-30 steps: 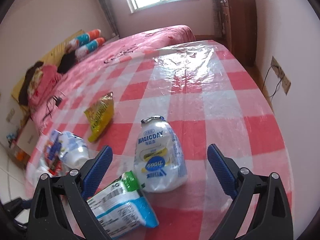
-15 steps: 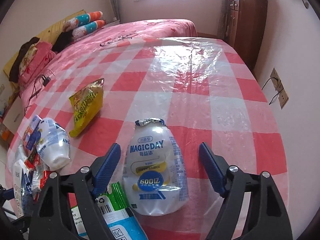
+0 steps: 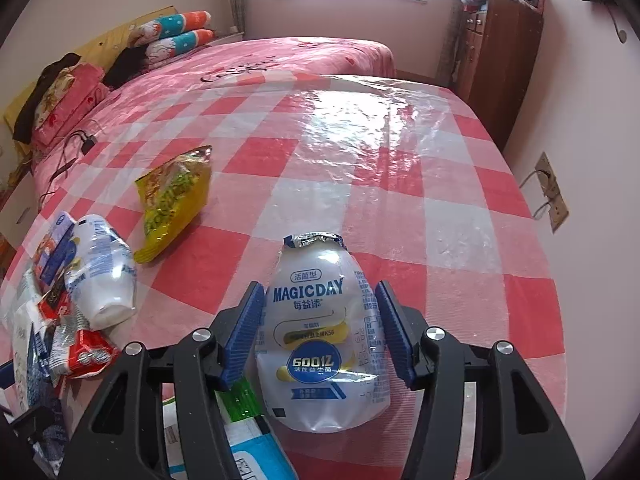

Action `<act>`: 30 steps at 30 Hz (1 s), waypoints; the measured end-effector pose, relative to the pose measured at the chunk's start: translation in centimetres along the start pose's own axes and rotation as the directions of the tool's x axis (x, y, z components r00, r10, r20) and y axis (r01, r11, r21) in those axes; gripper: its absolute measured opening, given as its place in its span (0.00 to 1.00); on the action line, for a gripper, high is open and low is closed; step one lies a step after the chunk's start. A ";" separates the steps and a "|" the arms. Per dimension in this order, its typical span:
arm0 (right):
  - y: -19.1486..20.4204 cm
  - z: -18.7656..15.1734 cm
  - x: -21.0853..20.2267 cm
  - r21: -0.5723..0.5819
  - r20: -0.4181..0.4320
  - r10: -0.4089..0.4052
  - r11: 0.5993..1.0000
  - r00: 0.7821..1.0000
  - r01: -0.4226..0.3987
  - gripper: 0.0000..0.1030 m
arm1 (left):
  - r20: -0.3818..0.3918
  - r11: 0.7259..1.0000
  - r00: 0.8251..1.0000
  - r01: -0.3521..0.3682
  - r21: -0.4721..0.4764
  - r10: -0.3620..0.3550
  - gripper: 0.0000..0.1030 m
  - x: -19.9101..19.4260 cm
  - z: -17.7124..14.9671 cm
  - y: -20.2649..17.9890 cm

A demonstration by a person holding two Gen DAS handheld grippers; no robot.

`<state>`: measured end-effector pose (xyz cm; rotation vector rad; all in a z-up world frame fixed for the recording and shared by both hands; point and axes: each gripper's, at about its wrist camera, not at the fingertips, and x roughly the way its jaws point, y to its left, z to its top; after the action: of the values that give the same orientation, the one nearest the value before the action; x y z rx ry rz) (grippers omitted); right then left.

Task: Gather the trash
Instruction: 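Grasp the white milk carton with left gripper while right grasps MAGICDAY bottle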

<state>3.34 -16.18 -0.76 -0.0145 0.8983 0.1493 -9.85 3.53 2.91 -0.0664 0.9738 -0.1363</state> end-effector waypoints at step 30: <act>1.6 -1.3 -7.9 0.097 0.241 0.214 0.965 0.947 -0.243 0.56 | 0.142 0.974 0.974 0.193 -0.117 -0.176 0.55 -3.9 -0.4 5.1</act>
<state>-2.70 -15.71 4.65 0.2216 0.6750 0.3048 -11.90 9.12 5.26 -0.2833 0.8437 -0.2369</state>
